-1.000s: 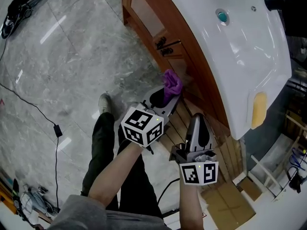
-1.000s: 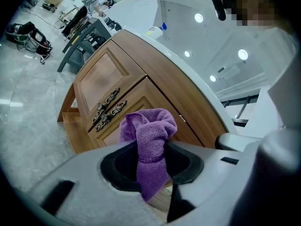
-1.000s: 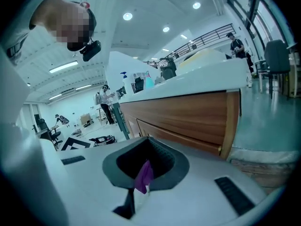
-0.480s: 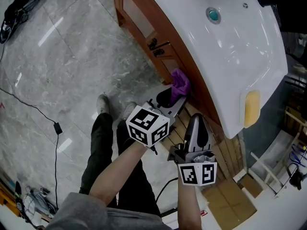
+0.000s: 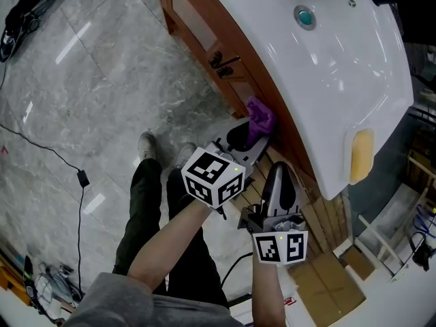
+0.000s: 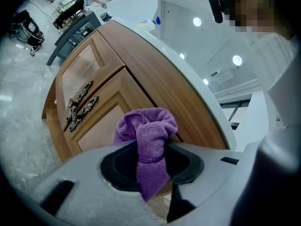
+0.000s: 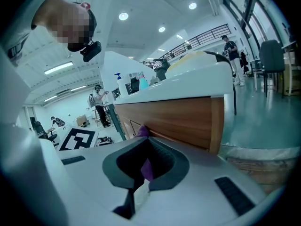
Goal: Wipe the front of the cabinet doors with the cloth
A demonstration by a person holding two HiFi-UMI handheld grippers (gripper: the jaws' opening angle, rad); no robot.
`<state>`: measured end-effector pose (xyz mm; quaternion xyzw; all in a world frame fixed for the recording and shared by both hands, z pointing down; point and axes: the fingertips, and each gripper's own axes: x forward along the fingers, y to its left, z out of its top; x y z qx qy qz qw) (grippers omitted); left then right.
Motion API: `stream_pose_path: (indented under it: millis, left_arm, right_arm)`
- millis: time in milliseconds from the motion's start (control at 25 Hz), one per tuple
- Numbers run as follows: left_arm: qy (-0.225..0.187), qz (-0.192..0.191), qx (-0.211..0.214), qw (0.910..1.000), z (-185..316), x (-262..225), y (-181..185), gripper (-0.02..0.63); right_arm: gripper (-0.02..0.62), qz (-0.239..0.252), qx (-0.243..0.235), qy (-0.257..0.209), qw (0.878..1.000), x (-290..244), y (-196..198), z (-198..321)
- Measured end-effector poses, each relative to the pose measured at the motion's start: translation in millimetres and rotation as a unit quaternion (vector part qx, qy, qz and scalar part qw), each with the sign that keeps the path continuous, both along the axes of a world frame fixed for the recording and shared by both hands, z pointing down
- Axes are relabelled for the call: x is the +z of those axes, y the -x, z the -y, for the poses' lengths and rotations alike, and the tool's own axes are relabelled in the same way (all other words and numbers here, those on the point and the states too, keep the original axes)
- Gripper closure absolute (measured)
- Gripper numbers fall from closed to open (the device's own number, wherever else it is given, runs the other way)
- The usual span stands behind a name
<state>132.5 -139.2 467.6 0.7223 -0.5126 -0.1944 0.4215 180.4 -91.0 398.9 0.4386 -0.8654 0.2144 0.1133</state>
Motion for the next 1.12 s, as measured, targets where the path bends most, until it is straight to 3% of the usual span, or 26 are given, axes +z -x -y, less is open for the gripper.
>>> stream_pose_path:
  millis: [520, 1120]
  left_arm:
    - [0.02, -0.022, -0.006, 0.9995, 8, 34, -2, 0.476]
    - [0.026, -0.019, -0.011, 0.9994, 9, 69, 0, 0.476]
  right_arm:
    - [0.586, -0.002, 0.006, 0.013, 1.0, 26, -4, -3]
    - [0.586, 0.009, 0.002, 0.016, 1.0, 58, -3, -4]
